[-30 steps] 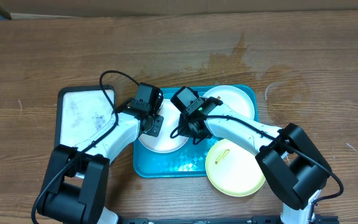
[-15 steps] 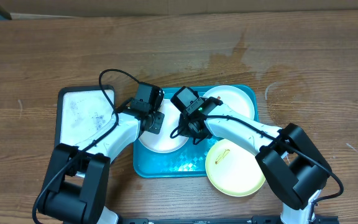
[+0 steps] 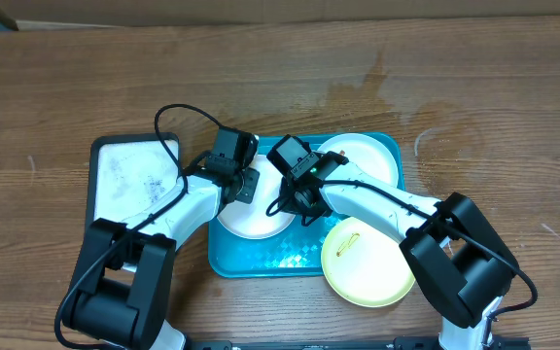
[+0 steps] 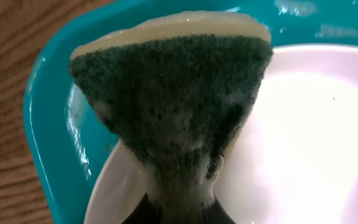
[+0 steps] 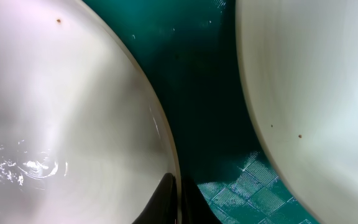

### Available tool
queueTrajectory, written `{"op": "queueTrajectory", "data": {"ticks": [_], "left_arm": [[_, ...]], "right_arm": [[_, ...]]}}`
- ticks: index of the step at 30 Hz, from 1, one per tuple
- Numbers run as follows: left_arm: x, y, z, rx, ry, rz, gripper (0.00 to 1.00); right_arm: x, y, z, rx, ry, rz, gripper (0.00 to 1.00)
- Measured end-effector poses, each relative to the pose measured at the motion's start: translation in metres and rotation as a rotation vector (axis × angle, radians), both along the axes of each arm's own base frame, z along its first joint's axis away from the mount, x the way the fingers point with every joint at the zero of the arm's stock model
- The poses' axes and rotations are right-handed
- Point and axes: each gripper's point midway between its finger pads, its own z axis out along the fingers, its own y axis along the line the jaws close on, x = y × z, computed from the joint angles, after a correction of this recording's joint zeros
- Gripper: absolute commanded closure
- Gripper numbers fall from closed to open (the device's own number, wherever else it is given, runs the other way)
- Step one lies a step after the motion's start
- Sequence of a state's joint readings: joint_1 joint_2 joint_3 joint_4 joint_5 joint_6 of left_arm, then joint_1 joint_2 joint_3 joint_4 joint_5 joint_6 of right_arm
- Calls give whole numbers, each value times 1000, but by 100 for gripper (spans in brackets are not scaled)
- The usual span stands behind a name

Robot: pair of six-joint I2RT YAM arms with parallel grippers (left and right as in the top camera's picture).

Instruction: Clean dirty plates on tray and stack at the side

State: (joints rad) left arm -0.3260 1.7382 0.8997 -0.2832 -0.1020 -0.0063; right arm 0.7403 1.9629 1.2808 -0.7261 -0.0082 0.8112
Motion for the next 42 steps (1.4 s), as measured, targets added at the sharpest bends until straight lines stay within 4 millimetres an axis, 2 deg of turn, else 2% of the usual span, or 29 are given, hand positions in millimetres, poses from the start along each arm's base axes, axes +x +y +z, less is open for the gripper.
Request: {"op": "queueTrajectory", "data": {"ticks": [17,27,29,30,34,37,39,42], "left_arm": [[27,-13,10,-60,-127,-9,96],[57,-26,39,-140,-284,-7,96],[60,-27,52,-152,-313,-4,96],[62,-28,65,-162,-336,-2,96],[63,-28,129,-214,-442,14,96],[49,-22,174,-245,-491,30,96],[35,-14,188,-247,-483,47,96],[11,18,186,-233,-391,140,96]], "right_arm": [[0,0,0,-1,0,0,96],[0,1,0,3,1,1,96],[0,1,0,3,2,1,96],[0,1,0,3,2,1,96],[0,1,0,3,2,1,91],[-2,-1,-1,-3,8,4,81],[-2,-1,-1,-6,10,7,76],[-3,0,-1,1,14,23,65]]}}
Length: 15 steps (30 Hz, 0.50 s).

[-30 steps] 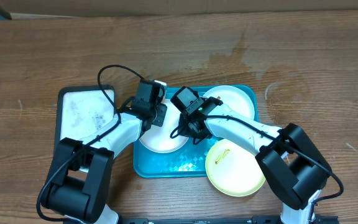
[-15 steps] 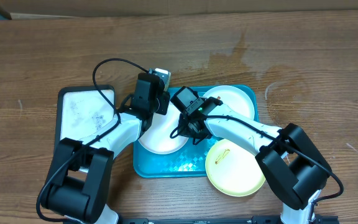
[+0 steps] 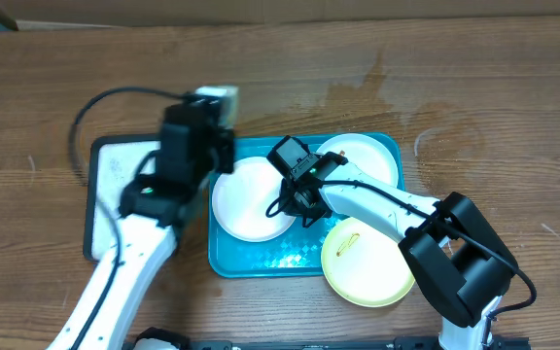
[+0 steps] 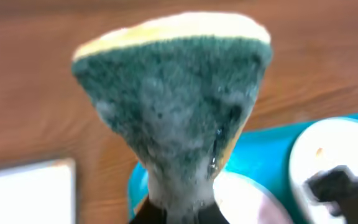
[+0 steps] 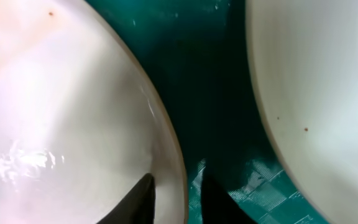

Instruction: Clean dirty plates on tray and stack at the side

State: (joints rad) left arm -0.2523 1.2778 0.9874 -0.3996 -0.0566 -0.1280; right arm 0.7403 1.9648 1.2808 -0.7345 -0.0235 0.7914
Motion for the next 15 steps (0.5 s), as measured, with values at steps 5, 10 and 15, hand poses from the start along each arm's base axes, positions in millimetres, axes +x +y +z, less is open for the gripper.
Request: {"op": "queueTrajectory", "data": {"ticks": [5,10,15], "left_arm": [[-35,73,-23,-36,223,203,96],[-61,126,-36,-145,343,345,96],[-86,146,-48,-210,439,396,96]], "right_arm": [[-5,4,0,22,25,14,66],[-12,8,0,49,61,24,96],[-14,3,3,44,92,27,96]]}}
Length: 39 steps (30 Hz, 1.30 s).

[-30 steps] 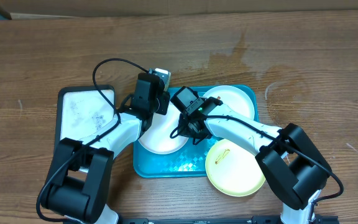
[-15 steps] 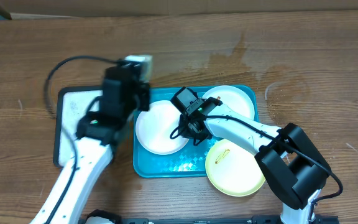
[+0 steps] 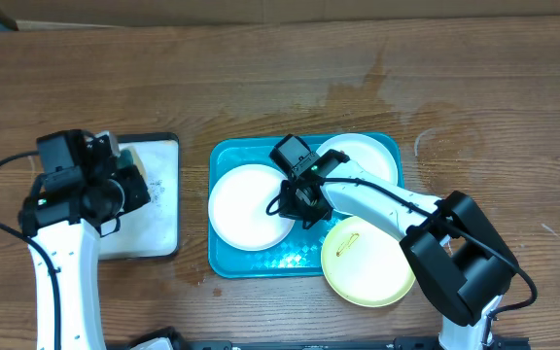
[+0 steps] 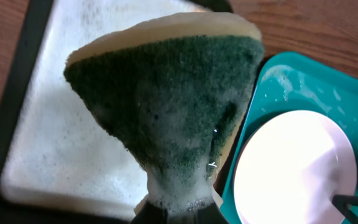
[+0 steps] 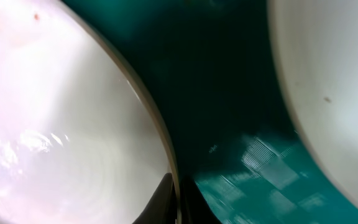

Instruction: Clean dirty plates on tray and stack at the side

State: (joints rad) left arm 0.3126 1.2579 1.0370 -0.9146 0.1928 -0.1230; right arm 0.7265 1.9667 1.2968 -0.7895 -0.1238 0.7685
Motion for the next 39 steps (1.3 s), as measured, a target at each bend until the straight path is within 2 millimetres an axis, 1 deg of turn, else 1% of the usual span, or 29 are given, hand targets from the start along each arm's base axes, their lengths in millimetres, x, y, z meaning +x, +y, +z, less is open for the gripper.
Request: {"op": "queueTrajectory", "data": {"ticks": [3,8,12,16,19,26,31,35,37,38,39], "left_arm": [[-2,-1,-6,-40,22,-8,96],[0,-10,-7,-80,15,-55,96],[1,-14,0,-98,5,-74,96],[4,-21,13,-127,-20,-102,96],[7,-25,27,-148,-44,-125,96],[18,-29,78,-152,-138,-151,96],[21,-29,103,-143,-178,-154,96],[24,-28,121,-139,-211,-141,96],[26,-27,133,-136,-238,-130,96],[26,-27,135,-139,-240,-123,96],[27,-24,143,-138,-257,-111,96]], "right_arm": [[0,-4,9,-15,20,21,96],[11,-8,40,-31,25,63,96],[19,-9,64,-29,13,94,96],[22,-9,81,-13,18,123,96],[27,-9,94,17,18,138,96],[36,-4,119,57,-17,173,96],[38,-2,135,65,-28,193,96],[48,5,138,63,-28,208,96],[56,12,136,62,-30,214,96],[59,14,135,61,-29,215,96],[63,18,135,65,-36,220,96]]}}
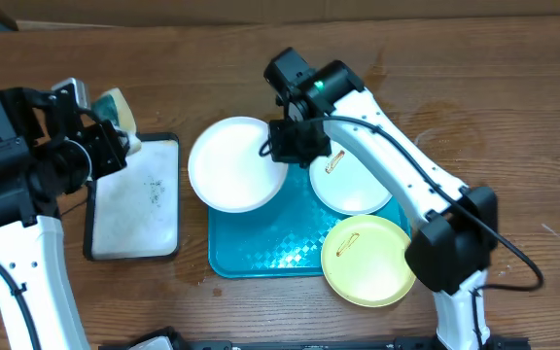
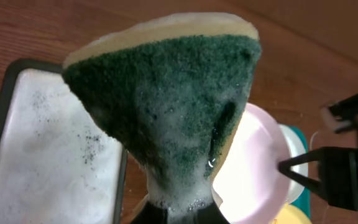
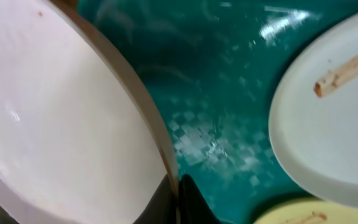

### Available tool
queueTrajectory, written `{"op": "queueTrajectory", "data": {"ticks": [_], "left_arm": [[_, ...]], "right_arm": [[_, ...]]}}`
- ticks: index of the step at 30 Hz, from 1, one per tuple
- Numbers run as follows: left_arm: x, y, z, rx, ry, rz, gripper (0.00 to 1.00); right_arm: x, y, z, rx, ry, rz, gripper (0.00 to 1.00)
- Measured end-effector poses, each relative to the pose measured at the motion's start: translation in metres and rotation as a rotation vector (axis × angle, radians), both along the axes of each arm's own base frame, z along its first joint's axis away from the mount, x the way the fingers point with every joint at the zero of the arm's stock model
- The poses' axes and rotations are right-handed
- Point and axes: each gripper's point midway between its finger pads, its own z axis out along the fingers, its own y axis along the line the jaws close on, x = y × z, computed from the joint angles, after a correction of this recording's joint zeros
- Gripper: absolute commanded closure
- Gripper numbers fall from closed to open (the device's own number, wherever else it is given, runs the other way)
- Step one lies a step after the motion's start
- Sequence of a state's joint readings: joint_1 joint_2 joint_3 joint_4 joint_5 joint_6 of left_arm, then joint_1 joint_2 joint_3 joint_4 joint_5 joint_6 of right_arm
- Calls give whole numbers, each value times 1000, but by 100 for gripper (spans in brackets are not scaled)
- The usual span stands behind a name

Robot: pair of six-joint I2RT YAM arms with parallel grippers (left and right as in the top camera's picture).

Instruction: Clean dirty plates on tray and stack at the side

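My right gripper (image 3: 178, 194) is shut on the rim of a clean white plate (image 1: 235, 163), holding it tilted above the left end of the teal tray (image 1: 280, 253). The plate fills the left of the right wrist view (image 3: 61, 124). A white plate (image 1: 353, 183) with a brown streak lies in the tray. A yellow plate (image 1: 367, 261) with a smear overlaps the tray's front right corner. My left gripper (image 2: 179, 213) is shut on a soapy green and yellow sponge (image 2: 166, 99), raised at the far left (image 1: 115, 105).
A white mat in a black frame (image 1: 134, 209) lies on the wooden table left of the tray, below my left gripper. A wet patch (image 1: 358, 92) marks the table behind the tray.
The white plate lay in the tray with my right gripper on its rim. It is now lifted and shifted back and left. My left gripper holds the sponge farther back, past the mat's far edge.
The sponge was on the white plate in the tray, my right gripper pinching the rim. Then the sponge was raised away and the right jaws stood apart around the rim. Then the sponge hung over the mat and the jaws were shut again. Now the plate is lifted.
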State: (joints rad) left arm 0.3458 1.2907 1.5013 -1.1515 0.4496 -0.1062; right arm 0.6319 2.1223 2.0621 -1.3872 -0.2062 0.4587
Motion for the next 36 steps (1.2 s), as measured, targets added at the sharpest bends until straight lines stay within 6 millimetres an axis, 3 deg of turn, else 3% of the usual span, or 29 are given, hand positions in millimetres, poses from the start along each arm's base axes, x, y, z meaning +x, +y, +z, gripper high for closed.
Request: {"op": "queueTrajectory", "data": {"ticks": [7,15,19,25,32,36], "left_arm": [[-5,29,30,-4,-53,121,96],[-12,46,29,-17,-35,187,96],[-13,45,28,-20,-29,187,96],[-13,45,28,-20,-29,186,96],[-13,45,28,-20,-29,186,96],[-13,45,28,-19,-30,187,96]], "right_arm": [[29,43,0,59,-125,45,96],[18,114,-15,68,-290,152,96],[12,146,-5,65,-430,181,96],[12,180,13,68,-620,190,96],[31,203,23,-16,-886,230,96],[32,215,46,-89,-1058,297,96]]}}
